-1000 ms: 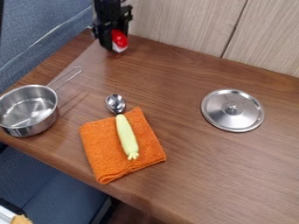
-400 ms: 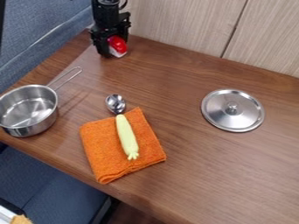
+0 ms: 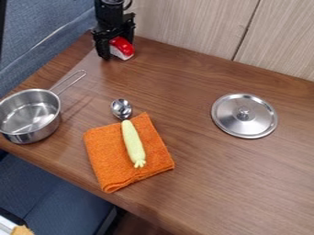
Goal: Moved the red object to the top left side of the table.
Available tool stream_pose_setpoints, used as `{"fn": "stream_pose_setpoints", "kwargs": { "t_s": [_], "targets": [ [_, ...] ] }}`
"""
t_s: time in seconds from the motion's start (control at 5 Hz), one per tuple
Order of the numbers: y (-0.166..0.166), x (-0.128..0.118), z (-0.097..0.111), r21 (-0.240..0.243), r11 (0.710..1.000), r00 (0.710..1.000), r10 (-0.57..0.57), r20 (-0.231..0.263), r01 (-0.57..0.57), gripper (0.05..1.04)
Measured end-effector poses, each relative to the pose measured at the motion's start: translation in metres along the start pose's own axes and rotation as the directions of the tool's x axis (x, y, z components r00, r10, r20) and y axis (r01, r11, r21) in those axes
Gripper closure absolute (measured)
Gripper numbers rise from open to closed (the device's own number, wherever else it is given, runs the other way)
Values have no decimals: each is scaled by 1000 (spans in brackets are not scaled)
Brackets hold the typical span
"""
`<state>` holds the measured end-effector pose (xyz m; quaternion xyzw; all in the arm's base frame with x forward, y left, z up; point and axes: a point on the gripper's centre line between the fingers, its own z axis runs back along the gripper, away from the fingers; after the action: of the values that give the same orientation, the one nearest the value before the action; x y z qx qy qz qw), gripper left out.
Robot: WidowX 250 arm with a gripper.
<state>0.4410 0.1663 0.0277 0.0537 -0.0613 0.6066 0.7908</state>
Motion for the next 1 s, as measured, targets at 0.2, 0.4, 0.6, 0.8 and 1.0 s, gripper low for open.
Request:
{"fn": "stream_pose_setpoints", "kwargs": {
  "t_s": [0.2, 0.4, 0.6, 0.8, 1.0],
  "targets": [
    [-2, -4, 1, 3, 1000, 1000, 0, -5, 0, 83],
    [-9, -3, 19, -96, 995, 999, 9, -36, -13, 83],
    [0, 3, 49, -137, 990, 999, 33, 9, -31, 83],
    [9, 7, 72, -177, 984, 1000, 26, 13, -23, 83],
    [19, 14, 85, -196, 980, 998, 50, 34, -42, 83]
  ]
}}
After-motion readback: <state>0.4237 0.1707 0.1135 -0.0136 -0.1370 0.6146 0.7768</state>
